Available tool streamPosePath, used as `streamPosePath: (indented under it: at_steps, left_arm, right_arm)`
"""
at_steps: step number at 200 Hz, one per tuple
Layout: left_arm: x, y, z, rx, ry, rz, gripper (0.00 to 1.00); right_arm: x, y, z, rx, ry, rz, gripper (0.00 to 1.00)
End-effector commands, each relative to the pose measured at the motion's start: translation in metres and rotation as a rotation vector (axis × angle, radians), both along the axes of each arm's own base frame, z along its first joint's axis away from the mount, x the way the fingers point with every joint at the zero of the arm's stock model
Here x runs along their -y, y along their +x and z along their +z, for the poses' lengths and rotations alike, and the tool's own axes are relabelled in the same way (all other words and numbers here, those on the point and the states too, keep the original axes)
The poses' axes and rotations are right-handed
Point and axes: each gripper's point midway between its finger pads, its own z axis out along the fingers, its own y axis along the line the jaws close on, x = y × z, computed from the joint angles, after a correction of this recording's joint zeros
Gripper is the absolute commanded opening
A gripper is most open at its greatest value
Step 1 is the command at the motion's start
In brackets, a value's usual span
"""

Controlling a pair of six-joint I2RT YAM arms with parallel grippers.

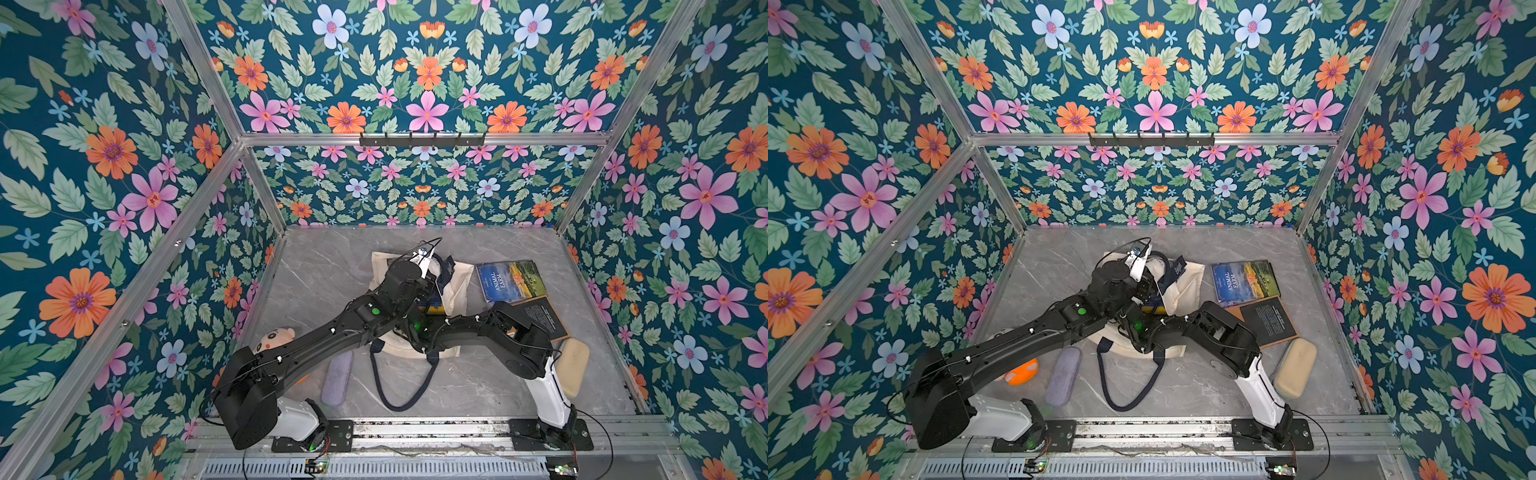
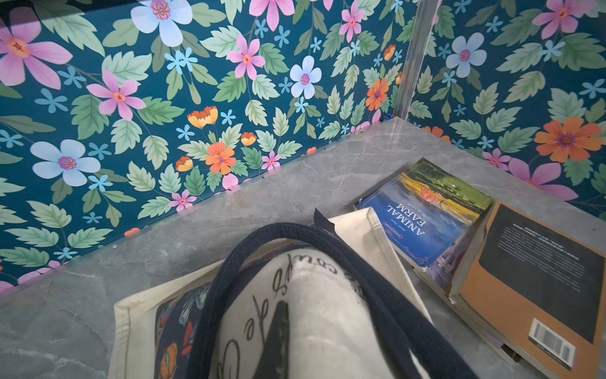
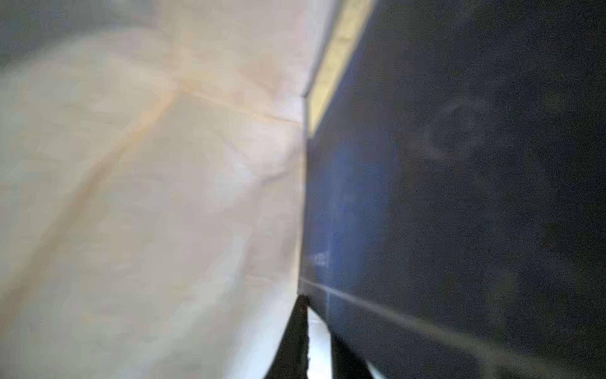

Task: Take out the books from the canvas bag
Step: Pick up the book from the canvas bag.

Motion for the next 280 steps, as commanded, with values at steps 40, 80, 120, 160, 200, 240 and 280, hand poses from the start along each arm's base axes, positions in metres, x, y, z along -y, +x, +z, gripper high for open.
streamPosePath:
  at_steps: [40,80,120,160,200,240,280]
  left_arm:
    - [-0.03,0.021,0.023,0.092,-0.024,0.229,0.0]
    - [-0.039,0.026,0.02,0.084,-0.015,0.302,0.0]
    - [-0.037,0.024,0.022,0.075,-0.048,0.285,0.0]
    - [-0.032,0.02,0.023,0.07,-0.066,0.247,0.0]
    - [-0.027,0.019,0.02,0.057,-0.067,0.219,0.0]
    - [-0.025,0.018,0.019,0.052,-0.06,0.211,0.0]
    - [-0.021,0.018,0.016,0.044,-0.06,0.193,0.0]
  right_arm:
    - [0.004,-0.014,0.029,0.06,0.03,0.072,0.0]
    - [0.028,-0.025,0.02,0.039,0.021,0.048,0.0]
    - [0.035,-0.021,0.007,0.016,0.019,0.036,0.34]
    - [0.052,-0.005,0.005,0.029,-0.041,-0.019,0.4]
    - [0.057,0.011,0.012,0.047,-0.055,-0.033,0.36]
    - [0.05,0.018,0.028,0.083,-0.079,-0.01,0.32]
    - [0.049,0.024,0.021,0.073,-0.092,-0.016,0.32]
